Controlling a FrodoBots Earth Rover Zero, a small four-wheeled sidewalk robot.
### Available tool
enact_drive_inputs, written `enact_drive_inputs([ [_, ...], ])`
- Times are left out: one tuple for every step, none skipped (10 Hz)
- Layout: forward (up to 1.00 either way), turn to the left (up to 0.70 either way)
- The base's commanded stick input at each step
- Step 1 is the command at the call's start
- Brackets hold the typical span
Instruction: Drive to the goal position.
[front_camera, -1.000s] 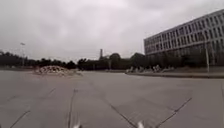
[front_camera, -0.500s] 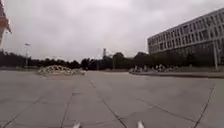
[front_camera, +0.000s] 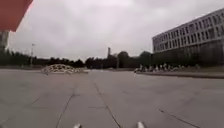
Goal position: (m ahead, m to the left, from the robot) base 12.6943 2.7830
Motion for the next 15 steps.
enact_drive_inputs([
  [0.7,0.0],
  [0.7,0.0],
  [0.7,0.0],
  [0.7,0.0],
  [0.7,0.0],
  [0.7,0.0],
  [0.7,0.0],
  [0.7,0.0],
  [0.7,0.0],
  [0.7,0.0],
  [0.7,0.0],
  [0.7,0.0],
  [0.7,0.0],
  [0.7,0.0],
  [0.7,0.0],
])
